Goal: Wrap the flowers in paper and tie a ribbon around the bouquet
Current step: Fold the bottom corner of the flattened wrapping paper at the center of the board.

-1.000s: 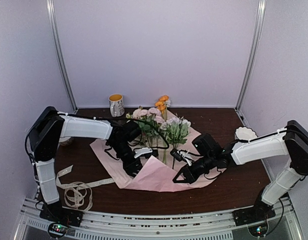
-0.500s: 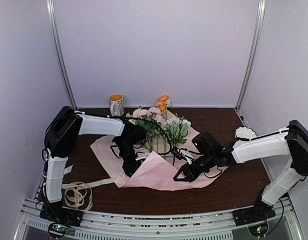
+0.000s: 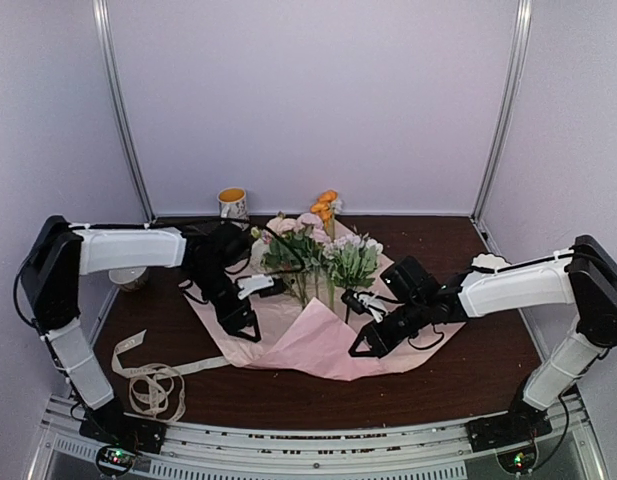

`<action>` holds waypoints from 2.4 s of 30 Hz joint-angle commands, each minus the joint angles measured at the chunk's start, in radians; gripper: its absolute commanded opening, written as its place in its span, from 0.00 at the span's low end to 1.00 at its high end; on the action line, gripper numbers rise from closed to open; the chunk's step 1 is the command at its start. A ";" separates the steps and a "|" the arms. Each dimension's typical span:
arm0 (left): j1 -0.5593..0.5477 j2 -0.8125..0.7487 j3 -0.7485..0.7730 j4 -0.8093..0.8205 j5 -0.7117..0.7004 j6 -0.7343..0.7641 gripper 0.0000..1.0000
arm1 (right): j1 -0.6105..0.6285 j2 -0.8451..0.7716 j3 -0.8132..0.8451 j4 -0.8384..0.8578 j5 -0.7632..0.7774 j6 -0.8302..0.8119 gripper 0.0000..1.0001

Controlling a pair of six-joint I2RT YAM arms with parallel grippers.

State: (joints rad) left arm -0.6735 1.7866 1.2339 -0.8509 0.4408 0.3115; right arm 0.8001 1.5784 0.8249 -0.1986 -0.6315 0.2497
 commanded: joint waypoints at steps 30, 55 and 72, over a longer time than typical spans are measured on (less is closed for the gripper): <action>-0.098 -0.068 -0.127 0.226 0.129 -0.059 0.00 | -0.064 0.001 0.033 -0.076 0.007 -0.038 0.16; -0.060 -0.102 -0.111 0.043 0.150 0.034 0.57 | -0.096 -0.092 -0.142 -0.042 -0.038 0.091 0.00; -0.128 -0.205 -0.255 0.218 -0.179 0.181 0.69 | -0.131 -0.041 -0.113 -0.024 -0.062 0.110 0.00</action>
State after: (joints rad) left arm -0.8043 1.6272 1.0012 -0.7326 0.3843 0.4484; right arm 0.6842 1.5368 0.6945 -0.2546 -0.6811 0.3470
